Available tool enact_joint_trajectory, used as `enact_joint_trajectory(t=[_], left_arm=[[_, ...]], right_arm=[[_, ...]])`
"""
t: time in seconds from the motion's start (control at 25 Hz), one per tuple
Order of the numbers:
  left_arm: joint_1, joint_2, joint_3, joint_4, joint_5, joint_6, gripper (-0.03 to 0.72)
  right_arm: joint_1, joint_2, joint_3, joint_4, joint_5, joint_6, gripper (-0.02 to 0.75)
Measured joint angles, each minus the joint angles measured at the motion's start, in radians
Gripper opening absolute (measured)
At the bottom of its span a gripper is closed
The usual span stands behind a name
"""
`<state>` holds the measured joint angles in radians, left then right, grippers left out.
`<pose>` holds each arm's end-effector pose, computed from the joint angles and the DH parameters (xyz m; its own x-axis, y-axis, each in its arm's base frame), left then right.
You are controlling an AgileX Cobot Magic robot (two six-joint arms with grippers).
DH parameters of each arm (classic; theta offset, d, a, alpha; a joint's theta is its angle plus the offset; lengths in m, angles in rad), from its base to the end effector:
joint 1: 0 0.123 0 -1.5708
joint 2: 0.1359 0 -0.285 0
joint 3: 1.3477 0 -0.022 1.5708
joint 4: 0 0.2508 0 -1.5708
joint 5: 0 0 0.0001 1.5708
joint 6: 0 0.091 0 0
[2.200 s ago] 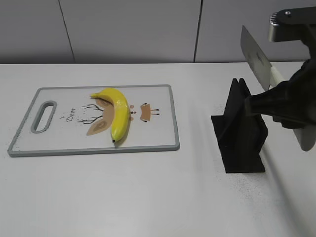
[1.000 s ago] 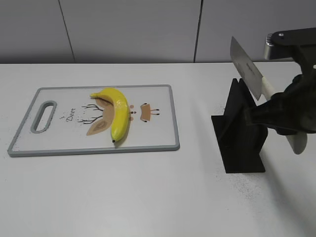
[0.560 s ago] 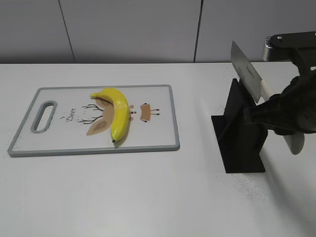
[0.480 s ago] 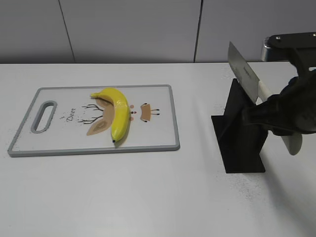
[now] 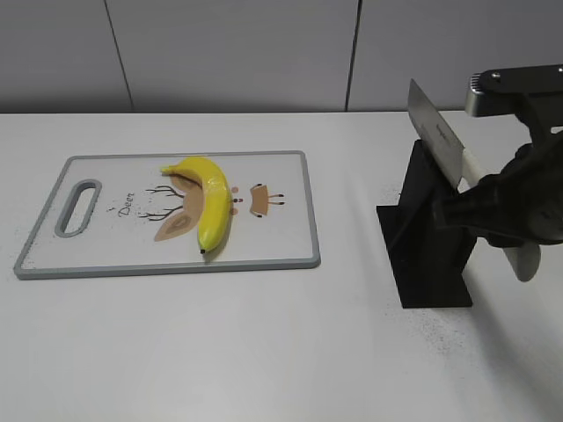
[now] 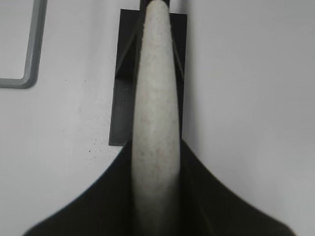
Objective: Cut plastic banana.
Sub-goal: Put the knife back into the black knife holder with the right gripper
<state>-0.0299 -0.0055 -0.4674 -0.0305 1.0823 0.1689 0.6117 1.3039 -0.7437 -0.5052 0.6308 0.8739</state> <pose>-0.0031 -0.0024 0.2665 -0.4843 0.1685 -0.8586 0.1293 0.9843 0.1202 0.2114 0.1165 0.2356 -0.8248 -0.0653 -0.5617 -0.0788 0.9969 -0.0002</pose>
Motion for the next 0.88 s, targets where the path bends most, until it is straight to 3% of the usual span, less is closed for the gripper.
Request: enact_joint_trajectory(t=[0.36, 0.88], left_arm=[[0.0, 0.0, 0.0, 0.0, 0.0, 0.0, 0.579], [0.0, 0.0, 0.0, 0.0, 0.0, 0.0, 0.579]], right_arm=[[0.0, 0.0, 0.001, -0.022, 0.0, 0.037, 0.162], [0.0, 0.085, 0.009, 0.047, 0.003, 0.034, 0.162]])
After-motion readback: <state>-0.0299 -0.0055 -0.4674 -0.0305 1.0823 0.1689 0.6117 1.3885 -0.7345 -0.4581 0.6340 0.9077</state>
